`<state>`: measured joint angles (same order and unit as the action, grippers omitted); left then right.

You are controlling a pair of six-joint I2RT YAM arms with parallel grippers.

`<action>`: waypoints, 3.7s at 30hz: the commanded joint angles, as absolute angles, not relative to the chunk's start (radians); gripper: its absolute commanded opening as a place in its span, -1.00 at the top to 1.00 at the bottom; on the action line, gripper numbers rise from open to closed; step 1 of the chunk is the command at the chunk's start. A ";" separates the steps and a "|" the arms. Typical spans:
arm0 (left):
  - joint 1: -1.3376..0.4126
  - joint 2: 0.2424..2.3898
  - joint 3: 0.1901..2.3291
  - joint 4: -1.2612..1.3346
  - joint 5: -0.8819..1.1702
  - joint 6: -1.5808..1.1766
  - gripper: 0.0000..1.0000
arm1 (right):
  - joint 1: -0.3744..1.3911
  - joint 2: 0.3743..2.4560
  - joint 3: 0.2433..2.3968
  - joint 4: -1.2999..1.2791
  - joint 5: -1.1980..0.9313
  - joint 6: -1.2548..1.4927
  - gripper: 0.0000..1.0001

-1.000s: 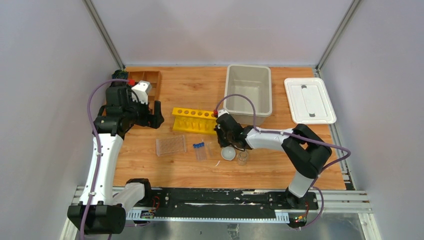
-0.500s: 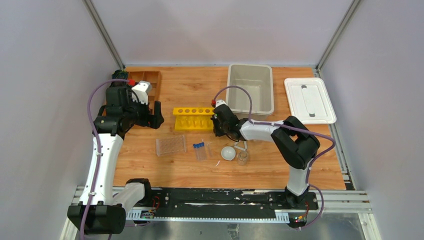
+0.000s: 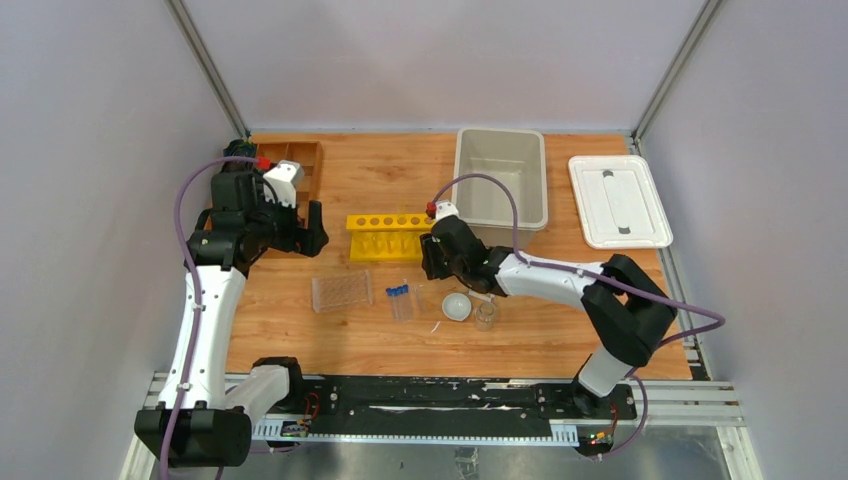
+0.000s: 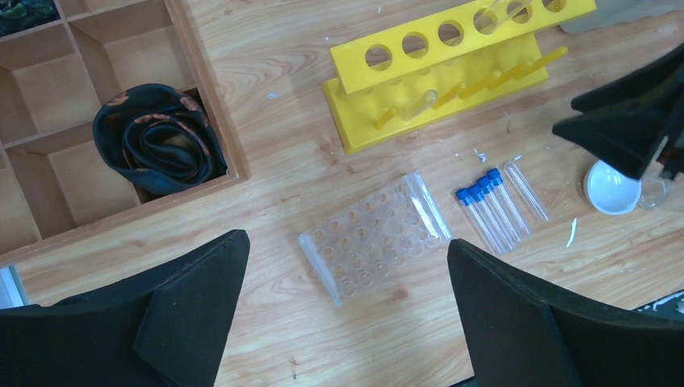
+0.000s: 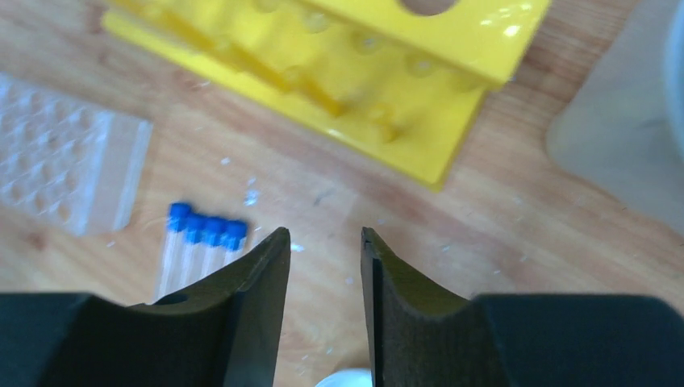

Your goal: Organize the chemistry lab equipment

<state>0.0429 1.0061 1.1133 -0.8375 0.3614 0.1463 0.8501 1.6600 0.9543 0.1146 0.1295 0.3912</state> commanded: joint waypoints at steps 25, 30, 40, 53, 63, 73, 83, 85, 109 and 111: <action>0.049 0.969 1.152 -0.859 0.394 0.142 -1.00 | 1.021 1.722 0.980 0.005 0.174 0.499 0.31; 0.049 0.968 1.150 -0.859 0.393 0.144 -1.00 | 1.031 1.723 0.989 0.004 0.177 0.502 0.31; 0.048 0.956 1.148 -0.864 0.394 0.146 -1.00 | 1.034 1.805 1.040 -0.059 0.189 0.501 0.35; 0.048 0.945 1.155 -0.867 0.413 0.140 -1.00 | 1.034 1.746 1.117 -0.176 0.244 0.496 1.00; 0.049 0.889 1.151 -0.875 0.581 0.138 -0.99 | 1.060 1.456 1.187 -0.069 0.216 0.527 1.00; 0.048 0.822 1.152 -0.875 0.842 0.097 -0.89 | 1.183 1.440 1.298 0.229 0.323 0.442 1.00; 0.049 0.830 1.187 -0.876 1.048 0.052 -0.59 | 1.263 1.494 1.338 0.367 0.383 0.434 1.00; 0.049 0.834 1.194 -0.876 1.065 0.051 -0.53 | 1.275 1.505 1.347 0.374 0.387 0.436 1.00; 0.049 0.859 1.168 -0.876 1.058 0.061 0.77 | 1.298 1.510 1.338 0.477 0.429 0.422 0.76; 0.049 0.856 1.166 -0.876 1.052 0.068 0.83 | 1.297 1.507 1.352 0.440 0.453 0.419 0.37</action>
